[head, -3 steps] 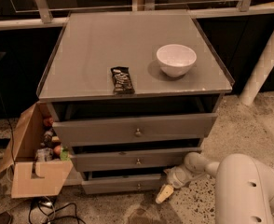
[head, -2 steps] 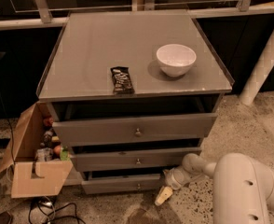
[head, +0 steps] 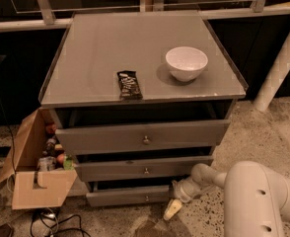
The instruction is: Open bottom drawer
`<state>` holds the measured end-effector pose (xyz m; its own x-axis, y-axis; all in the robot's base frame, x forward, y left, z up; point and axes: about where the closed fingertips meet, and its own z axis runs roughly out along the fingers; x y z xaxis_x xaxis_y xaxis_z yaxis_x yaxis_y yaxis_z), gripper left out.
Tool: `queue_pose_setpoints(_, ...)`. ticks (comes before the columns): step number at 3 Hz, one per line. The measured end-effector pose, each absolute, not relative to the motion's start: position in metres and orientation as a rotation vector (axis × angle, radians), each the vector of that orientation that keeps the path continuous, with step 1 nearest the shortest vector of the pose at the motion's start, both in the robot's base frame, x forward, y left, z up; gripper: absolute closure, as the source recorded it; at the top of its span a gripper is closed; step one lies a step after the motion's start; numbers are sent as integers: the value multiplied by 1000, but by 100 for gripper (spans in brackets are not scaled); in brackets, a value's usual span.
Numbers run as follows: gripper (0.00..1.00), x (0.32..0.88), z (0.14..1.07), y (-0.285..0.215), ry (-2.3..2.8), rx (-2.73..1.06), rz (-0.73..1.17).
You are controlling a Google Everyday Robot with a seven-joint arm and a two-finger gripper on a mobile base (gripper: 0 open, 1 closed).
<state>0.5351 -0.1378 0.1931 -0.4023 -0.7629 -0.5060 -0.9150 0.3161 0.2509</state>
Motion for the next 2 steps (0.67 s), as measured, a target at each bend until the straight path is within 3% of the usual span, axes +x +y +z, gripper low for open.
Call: queue_pose_setpoints(2,0,503,204,-150,2322,-1488,764)
